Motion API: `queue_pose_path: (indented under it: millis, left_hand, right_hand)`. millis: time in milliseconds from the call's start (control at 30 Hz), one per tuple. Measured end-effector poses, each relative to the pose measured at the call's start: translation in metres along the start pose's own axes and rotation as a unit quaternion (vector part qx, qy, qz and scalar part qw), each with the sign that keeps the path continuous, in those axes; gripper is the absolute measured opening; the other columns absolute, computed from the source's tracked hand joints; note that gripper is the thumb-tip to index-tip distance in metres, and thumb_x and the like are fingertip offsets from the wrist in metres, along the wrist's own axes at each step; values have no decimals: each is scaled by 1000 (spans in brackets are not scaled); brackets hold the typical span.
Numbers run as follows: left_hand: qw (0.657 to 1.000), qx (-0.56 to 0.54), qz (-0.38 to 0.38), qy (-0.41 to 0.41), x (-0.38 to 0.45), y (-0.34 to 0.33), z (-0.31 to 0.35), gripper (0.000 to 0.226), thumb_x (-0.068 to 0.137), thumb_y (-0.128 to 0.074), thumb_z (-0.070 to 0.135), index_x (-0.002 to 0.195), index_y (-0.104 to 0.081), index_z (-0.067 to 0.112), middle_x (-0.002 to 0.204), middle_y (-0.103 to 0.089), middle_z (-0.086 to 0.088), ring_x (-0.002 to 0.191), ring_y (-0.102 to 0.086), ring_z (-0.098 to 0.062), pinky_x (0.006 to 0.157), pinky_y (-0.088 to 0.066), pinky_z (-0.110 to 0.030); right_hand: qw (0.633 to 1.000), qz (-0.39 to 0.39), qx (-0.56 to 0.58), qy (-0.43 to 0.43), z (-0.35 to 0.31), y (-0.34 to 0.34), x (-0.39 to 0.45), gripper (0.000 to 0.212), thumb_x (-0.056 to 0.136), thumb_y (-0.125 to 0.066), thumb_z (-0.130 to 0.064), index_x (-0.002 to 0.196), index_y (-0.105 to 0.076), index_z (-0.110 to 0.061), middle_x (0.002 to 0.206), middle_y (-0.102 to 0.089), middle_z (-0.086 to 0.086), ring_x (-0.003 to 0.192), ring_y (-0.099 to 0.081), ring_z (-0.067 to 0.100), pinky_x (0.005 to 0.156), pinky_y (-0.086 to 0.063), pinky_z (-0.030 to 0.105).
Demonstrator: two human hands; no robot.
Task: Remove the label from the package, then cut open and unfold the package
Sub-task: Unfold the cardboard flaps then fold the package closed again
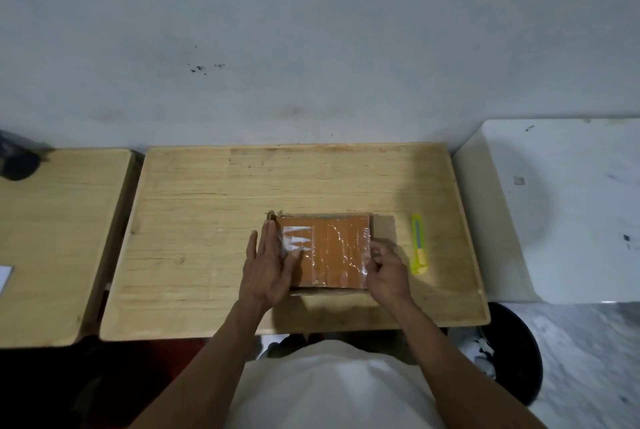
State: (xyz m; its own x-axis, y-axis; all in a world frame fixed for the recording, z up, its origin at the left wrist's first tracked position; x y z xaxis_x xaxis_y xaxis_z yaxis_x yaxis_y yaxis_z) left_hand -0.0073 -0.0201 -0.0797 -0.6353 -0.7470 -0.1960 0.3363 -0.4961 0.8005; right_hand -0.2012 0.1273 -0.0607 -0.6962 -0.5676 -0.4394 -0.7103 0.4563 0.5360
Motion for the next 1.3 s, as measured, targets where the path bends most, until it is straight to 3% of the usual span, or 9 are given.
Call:
queue_pose_path:
  millis: [100,200,367,633,767,967,1033,1133,1300]
  left_hand:
    - [997,-49,-22,56,-2,6,-8,75,103,-28,57,160,-4,15,167,-11,-3,155,3,-20,126,0,-41]
    - [998,-23,-46,34,-6,8,-24,72,102,-9,61,151,-35,14,157,-39,-11,151,-22,-24,126,-5,-43]
    - [999,-50,-1,12,-3,14,-26,52,105,-16,43,129,-55,19,124,-64,-1,119,-56,-20,114,-29,-45]
    - [989,-60,22,130,-8,5,-61,56,99,-28,57,144,-42,27,133,-61,-6,123,-54,-35,96,-49,-56]
    - [989,-74,64,107,-12,19,-40,48,100,-50,24,145,-42,10,142,-52,-16,131,-47,-35,108,-42,-50]
    - [985,-144,92,7,-13,39,20,24,108,-36,35,122,-55,37,105,-62,22,98,-59,3,82,-50,-20]
    - [975,-193,111,9,-9,48,35,21,107,-41,29,116,-56,40,102,-60,27,95,-58,11,75,-47,-10]
    - [955,-260,128,67,4,53,41,17,105,-44,38,113,-58,40,108,-64,16,96,-60,5,79,-50,-21]
    - [941,-280,136,132,48,66,53,37,106,-36,41,116,-66,21,97,-64,15,93,-58,-2,84,-45,-25]
  right_hand:
    - [999,30,6,-15,-3,-2,-2,23,95,-53,-3,114,-62,-14,106,-65,5,92,-61,16,62,-39,11]
    - [999,41,4,-36,-3,-7,-4,29,93,-53,-1,116,-61,-18,107,-65,6,92,-61,17,59,-38,11]
    - [998,41,-17,-54,-2,-10,-8,30,96,-52,-5,120,-58,-21,109,-63,2,85,-57,12,54,-35,12]
    - [996,47,-13,-77,1,-10,-5,39,93,-52,1,122,-58,-25,116,-66,6,90,-65,18,54,-42,17]
    - [996,47,13,-72,-3,-5,-3,36,94,-53,-3,124,-59,-23,119,-65,3,94,-63,16,58,-42,12]
    - [990,80,95,-72,-27,10,4,34,95,-57,-10,128,-58,-21,114,-59,-12,106,-60,13,93,-51,31]
    - [987,86,118,-70,-35,12,11,26,95,-58,-15,118,-62,-24,104,-62,-17,98,-63,11,87,-55,33]
    - [982,81,157,-67,-47,15,27,8,92,-62,-32,94,-68,-27,83,-68,-15,77,-66,10,71,-61,38]
    - [967,53,241,-64,-74,16,64,35,94,-53,-52,92,-68,-21,85,-73,-2,73,-72,16,58,-51,30]
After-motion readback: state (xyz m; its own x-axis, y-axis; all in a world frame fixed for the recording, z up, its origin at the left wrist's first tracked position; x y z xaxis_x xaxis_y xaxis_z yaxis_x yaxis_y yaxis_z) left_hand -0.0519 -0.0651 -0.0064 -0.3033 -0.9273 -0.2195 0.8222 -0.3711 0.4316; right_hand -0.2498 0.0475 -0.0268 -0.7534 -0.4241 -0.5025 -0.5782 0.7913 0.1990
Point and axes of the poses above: each hand's wrist, its own x-axis towards the middle knuckle, its own y-axis out of the back of the hand, z = x × y, the point moved 2 cm from there along x, towards the middle knuckle
